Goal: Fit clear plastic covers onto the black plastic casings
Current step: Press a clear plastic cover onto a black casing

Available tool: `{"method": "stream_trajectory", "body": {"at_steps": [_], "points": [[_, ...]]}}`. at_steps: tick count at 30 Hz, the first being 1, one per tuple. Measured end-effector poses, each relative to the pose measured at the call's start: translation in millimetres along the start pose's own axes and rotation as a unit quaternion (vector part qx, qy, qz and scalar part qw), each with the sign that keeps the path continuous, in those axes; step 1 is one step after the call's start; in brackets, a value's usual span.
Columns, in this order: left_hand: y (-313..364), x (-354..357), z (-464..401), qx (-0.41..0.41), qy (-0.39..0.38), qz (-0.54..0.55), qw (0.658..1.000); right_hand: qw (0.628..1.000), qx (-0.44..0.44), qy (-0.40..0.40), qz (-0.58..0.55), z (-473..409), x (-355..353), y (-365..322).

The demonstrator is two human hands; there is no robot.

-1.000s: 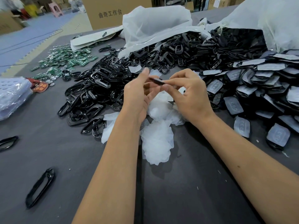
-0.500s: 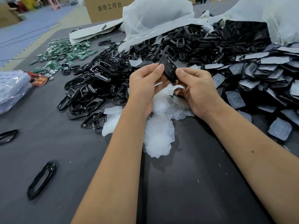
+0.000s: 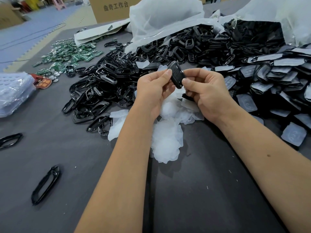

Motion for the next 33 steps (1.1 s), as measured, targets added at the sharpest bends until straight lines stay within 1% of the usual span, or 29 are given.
{"method": "stream_trajectory", "body": {"at_steps": [3,6,8,10,14,17,18,20,22,24,26,28,29,31,32,33], "points": [[2.6,-0.8,-1.6,0.007,0.001,-0.004,1.0,0.998,0.029,-0.006,-0.052,1.5,3.5,1.6],[0.9,0.7,-1.3,0.02,-0.004,-0.045,0.999,0.997,0.053,0.0,-0.053,2.9,5.4,4.0],[-0.6,1.6,-2.2,0.025,-0.006,-0.072,0.997,0.997,0.053,0.013,-0.05,3.1,4.1,3.9],[-1.2,1.5,-2.9,0.023,-0.011,-0.073,0.997,0.997,0.05,0.021,-0.05,3.7,2.3,3.3],[-2.2,3.2,-1.3,0.016,-0.025,-0.074,0.997,0.996,0.049,0.023,-0.068,4.9,-0.2,2.4],[1.4,7.1,1.9,0.027,-0.028,-0.098,0.994,0.996,0.041,0.023,-0.077,5.9,-2.8,-0.6],[3.6,7.5,3.2,0.036,-0.025,-0.116,0.992,0.998,0.027,0.021,-0.056,5.9,-4.3,-3.3],[7.4,8.2,6.7,0.061,-0.01,-0.158,0.985,0.998,-0.035,0.009,0.058,3.0,-11.0,-19.2],[10.2,10.5,11.0,0.087,-0.003,-0.172,0.981,0.976,-0.116,-0.017,0.186,-0.3,-13.3,-44.3],[12.2,21.8,13.7,0.099,-0.021,-0.168,0.98,0.944,-0.176,-0.038,0.276,-0.9,-18.4,-68.9],[12.9,41.7,13.4,0.086,-0.052,-0.169,0.981,0.911,-0.214,-0.038,0.351,0.6,-28.4,-89.5],[12.0,69.0,11.8,0.063,-0.079,-0.166,0.981,0.878,-0.238,-0.021,0.414,3.5,-44.4,-109.5],[11.7,85.9,11.8,0.061,-0.089,-0.178,0.978,0.858,-0.248,-0.013,0.45,5.4,-53.1,-120.2],[11.5,119.4,11.9,0.08,-0.095,-0.23,0.965,0.805,-0.262,-0.003,0.532,7.2,-67.5,-138.0],[10.6,138.7,12.1,0.102,-0.095,-0.267,0.953,0.775,-0.265,0.006,0.574,8.1,-76.5,-147.2],[10.5,157.3,13.2,0.133,-0.091,-0.317,0.935,0.747,-0.265,0.017,0.609,8.0,-85.4,-155.2]]}}
Point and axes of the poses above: each hand's wrist, its own z-axis away from the middle knuckle, its own x-axis out of the palm, y = z × x, the point moved 9 cm from there along -z, towards the middle knuckle, and after that the axes turned 15 degrees about -x, right-handed, at the moved point
